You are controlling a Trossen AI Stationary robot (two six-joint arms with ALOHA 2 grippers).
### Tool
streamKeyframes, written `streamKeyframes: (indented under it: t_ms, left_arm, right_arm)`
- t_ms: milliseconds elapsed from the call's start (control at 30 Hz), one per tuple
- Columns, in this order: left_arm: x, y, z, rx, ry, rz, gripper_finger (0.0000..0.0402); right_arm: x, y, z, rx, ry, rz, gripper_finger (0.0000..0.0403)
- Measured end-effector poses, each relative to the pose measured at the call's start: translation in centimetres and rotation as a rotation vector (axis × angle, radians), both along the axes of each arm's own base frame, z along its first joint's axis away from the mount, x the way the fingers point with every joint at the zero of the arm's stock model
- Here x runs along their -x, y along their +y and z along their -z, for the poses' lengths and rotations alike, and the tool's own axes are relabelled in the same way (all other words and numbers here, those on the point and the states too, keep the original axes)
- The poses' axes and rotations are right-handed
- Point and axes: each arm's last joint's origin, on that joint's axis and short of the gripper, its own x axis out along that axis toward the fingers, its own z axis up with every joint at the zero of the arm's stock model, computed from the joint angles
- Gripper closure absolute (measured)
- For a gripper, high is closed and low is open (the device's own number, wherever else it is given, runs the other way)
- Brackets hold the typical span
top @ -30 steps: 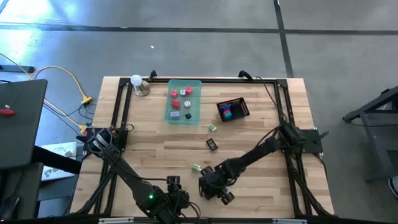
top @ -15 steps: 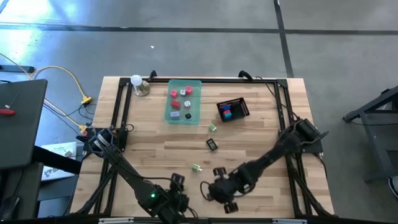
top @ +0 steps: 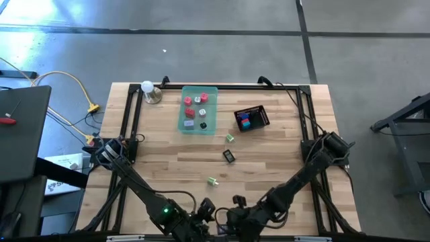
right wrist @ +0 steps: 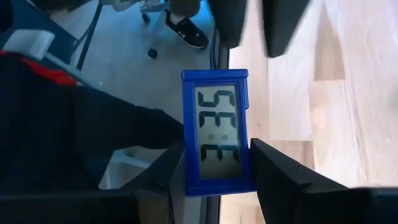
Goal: Pick & Place Office items
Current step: Put the dark blue digital clock into the black bin
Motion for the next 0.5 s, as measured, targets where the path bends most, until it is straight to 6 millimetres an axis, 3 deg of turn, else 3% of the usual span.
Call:
streamKeyframes:
  t_ms: [300, 500]
  left_arm:
    - [-0.63, -0.64, -0.95, -0.079, -0.149, 0.083, 0.0232]
    - [-0.97, -0.31, -1.0, -0.076, -0.153, 0.074, 0.0232]
  right_arm:
    - [-0.34, -0.29, -0.09, -0.035, 0.004, 0.049, 0.0271]
    - [-0.51, -0.53, -0.07, -0.02, -0.004, 0.064, 0.0271]
